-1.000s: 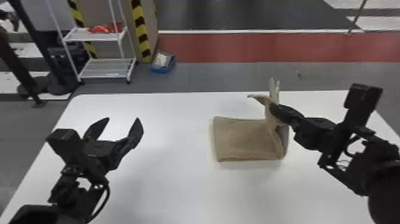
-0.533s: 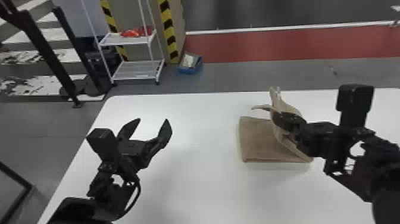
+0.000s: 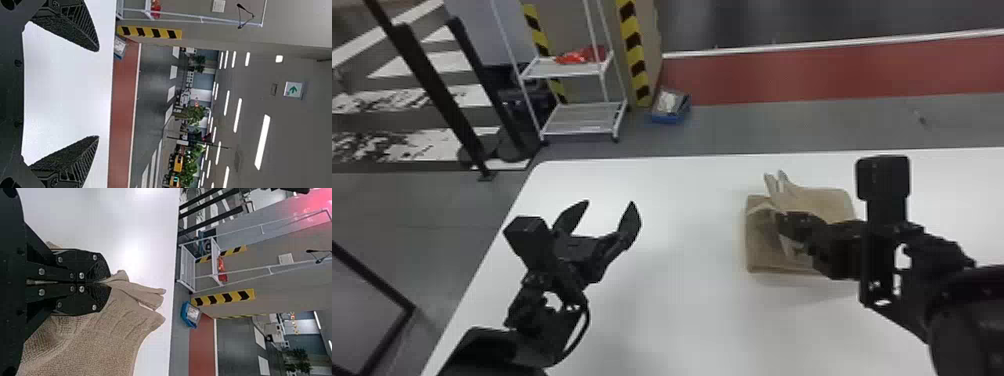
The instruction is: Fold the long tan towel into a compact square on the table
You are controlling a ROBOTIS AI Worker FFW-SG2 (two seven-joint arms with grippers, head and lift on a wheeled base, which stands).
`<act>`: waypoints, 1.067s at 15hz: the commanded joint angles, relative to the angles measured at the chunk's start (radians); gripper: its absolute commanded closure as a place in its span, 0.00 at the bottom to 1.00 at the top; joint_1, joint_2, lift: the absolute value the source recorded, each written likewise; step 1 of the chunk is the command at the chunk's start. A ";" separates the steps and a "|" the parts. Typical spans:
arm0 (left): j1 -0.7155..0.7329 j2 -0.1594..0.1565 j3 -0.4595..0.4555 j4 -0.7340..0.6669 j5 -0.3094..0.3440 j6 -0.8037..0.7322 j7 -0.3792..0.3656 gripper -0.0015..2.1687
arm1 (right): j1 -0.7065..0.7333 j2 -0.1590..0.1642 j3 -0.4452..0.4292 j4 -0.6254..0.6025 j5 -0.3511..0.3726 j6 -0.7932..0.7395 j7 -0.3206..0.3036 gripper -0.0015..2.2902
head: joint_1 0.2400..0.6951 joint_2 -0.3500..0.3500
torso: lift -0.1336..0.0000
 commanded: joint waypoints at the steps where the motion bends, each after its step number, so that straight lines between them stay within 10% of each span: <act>1: 0.000 0.000 0.000 0.003 0.000 0.000 0.000 0.04 | -0.004 0.001 0.029 0.014 0.009 0.039 0.006 0.43 | 1.00 0.82 | 0.07; 3: 0.000 0.000 0.000 0.006 0.000 0.000 0.000 0.04 | -0.004 0.001 0.038 0.022 0.013 0.058 0.013 0.00 | 1.00 0.84 | 0.07; 7: 0.000 0.000 -0.001 0.008 0.000 0.000 -0.002 0.04 | 0.020 0.001 0.024 0.034 -0.026 -0.126 0.029 0.03 | 1.00 0.87 | 0.07; 10: 0.000 -0.002 -0.001 0.010 0.000 0.000 -0.002 0.04 | 0.015 0.001 -0.006 0.034 -0.012 -0.145 0.015 0.29 | 1.00 0.85 | 0.07; 13: -0.003 -0.002 -0.006 0.013 0.000 -0.003 -0.003 0.04 | -0.034 0.001 -0.002 0.119 0.062 -0.093 -0.013 0.87 | 1.00 0.82 | 0.07; 16: -0.003 -0.002 -0.006 0.013 0.000 -0.003 -0.006 0.04 | -0.097 0.001 0.032 0.232 0.100 -0.083 -0.025 0.89 | 1.00 0.79 | 0.07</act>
